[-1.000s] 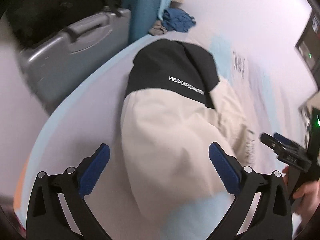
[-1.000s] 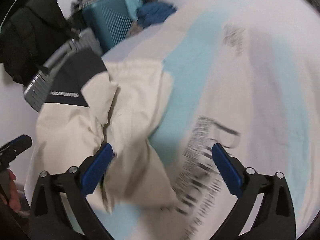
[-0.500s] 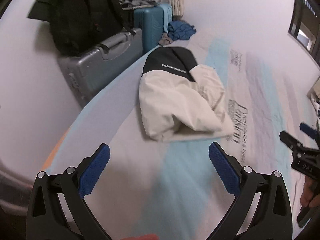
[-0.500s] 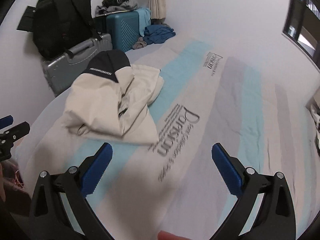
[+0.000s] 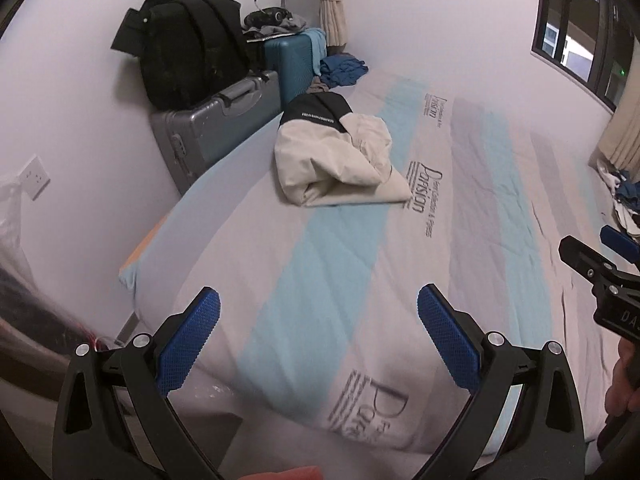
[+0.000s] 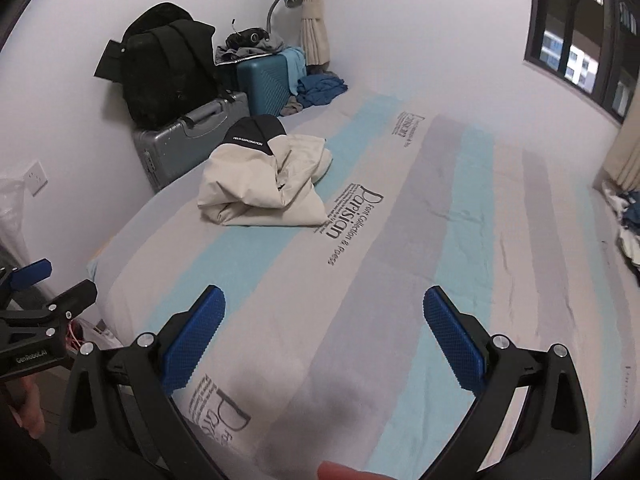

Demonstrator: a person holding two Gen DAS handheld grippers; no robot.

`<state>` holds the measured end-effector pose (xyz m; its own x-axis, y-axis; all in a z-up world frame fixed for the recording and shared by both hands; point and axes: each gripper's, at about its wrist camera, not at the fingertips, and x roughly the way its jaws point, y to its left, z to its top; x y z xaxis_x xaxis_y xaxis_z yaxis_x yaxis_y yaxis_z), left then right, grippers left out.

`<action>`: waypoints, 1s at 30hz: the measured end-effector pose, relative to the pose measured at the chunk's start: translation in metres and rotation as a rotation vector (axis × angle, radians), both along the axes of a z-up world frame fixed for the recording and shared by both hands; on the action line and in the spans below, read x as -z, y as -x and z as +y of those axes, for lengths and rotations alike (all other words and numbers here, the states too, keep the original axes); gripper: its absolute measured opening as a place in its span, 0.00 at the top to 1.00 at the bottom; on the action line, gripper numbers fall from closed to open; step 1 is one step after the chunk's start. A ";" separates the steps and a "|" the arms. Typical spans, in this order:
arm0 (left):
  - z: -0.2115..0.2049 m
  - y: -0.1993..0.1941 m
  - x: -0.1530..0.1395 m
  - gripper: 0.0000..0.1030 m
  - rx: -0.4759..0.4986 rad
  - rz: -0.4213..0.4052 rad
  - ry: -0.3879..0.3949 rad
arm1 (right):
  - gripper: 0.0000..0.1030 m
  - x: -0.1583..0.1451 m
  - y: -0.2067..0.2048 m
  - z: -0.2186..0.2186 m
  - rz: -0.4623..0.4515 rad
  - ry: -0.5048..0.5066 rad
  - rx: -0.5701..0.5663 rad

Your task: Fold large clothes

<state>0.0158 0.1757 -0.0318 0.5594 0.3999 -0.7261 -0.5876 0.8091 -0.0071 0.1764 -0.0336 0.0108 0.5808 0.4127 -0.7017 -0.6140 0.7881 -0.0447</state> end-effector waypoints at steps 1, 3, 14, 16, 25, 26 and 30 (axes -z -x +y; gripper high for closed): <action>-0.001 0.005 0.004 0.06 0.006 0.008 0.001 | 0.07 0.001 0.011 0.002 -0.015 0.017 0.010; -0.002 0.013 0.013 0.06 0.016 0.025 -0.005 | 0.07 0.003 0.025 0.004 -0.033 0.024 0.032; 0.016 0.036 0.030 0.06 0.016 0.014 0.038 | 0.07 0.004 0.056 0.030 -0.003 -0.011 0.055; 0.016 0.037 0.027 0.06 0.013 0.006 0.015 | 0.07 0.004 0.057 0.031 -0.008 -0.023 0.052; 0.022 0.025 0.010 0.06 -0.003 -0.010 -0.046 | 0.07 0.005 0.047 0.051 -0.022 -0.020 0.021; 0.023 0.021 0.007 0.06 -0.005 -0.008 -0.053 | 0.07 0.004 0.044 0.052 -0.021 -0.019 0.022; 0.028 0.014 -0.002 0.06 -0.004 -0.029 -0.053 | 0.07 0.002 0.034 0.056 -0.008 -0.027 0.022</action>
